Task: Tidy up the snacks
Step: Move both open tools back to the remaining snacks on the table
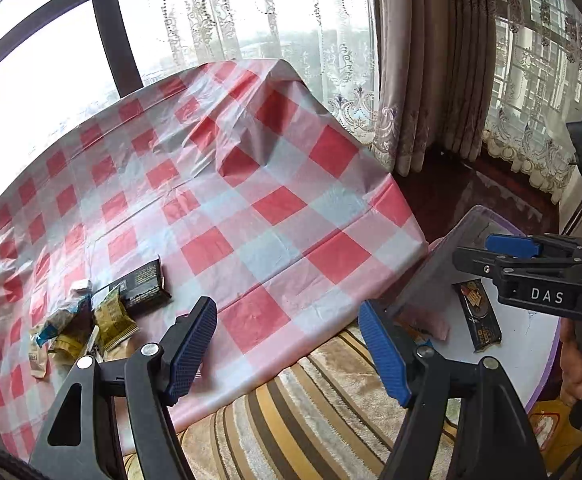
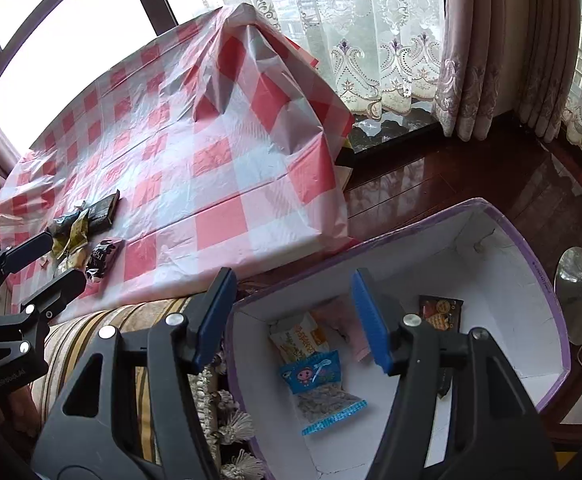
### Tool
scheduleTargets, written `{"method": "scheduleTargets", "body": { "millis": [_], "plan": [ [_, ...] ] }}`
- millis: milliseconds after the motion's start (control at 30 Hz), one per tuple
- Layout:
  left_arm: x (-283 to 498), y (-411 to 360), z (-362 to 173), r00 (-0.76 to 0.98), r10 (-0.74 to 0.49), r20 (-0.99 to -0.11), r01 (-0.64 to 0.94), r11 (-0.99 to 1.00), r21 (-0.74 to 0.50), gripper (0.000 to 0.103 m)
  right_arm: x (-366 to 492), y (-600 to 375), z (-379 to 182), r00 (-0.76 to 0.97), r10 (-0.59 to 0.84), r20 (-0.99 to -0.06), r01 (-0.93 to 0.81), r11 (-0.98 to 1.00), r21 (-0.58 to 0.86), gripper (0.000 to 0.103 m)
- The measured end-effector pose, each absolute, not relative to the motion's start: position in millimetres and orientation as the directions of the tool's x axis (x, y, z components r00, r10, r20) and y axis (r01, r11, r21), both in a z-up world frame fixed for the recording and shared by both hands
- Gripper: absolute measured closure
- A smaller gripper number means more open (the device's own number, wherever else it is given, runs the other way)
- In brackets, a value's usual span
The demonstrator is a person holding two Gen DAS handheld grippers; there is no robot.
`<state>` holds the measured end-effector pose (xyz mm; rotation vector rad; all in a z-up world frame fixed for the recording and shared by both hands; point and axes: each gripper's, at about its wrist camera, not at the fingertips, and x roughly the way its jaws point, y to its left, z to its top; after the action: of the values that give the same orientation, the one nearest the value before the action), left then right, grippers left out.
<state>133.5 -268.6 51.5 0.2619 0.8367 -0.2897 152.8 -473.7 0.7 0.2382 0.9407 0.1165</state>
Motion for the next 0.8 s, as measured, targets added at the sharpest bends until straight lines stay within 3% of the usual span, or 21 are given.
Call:
{"method": "scheduleTargets", "body": {
  "millis": [300,800],
  "plan": [
    [139.0,-183.7,48.0,0.637,-0.128,-0.760,0.180,0.984,-0.015,0.029,164.5,-395.6,-3.6,0.528,0.320,-0.787,-0.041,0.935,0.353,0.039],
    [131.9,-16.5,27.3,0.653,0.035,-0.756,-0.151,0.985,-0.085,0.029,193.3,-284.1,-10.1,0.462,0.347,-0.816,-0.167,0.938,0.304,0.039]
  ]
}}
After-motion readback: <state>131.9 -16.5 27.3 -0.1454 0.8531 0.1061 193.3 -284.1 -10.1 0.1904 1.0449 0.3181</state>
